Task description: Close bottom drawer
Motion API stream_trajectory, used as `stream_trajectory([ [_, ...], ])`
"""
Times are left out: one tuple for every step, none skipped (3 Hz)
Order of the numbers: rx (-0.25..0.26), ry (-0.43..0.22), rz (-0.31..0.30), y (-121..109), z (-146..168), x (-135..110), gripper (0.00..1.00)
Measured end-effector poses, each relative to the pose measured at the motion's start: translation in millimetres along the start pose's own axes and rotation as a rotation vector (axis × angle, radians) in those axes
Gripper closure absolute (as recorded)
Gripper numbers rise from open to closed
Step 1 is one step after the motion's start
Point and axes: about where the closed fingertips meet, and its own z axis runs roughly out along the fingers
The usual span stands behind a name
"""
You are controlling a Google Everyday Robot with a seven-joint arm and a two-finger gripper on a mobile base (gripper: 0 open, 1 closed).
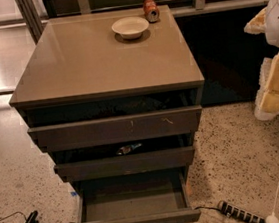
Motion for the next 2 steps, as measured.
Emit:
stream_trajectory([
  [0.0, 0.0, 0.0, 0.0, 0.0, 0.0, 0.0],
  [0.0, 0.0, 0.0, 0.0, 0.0, 0.0, 0.22],
])
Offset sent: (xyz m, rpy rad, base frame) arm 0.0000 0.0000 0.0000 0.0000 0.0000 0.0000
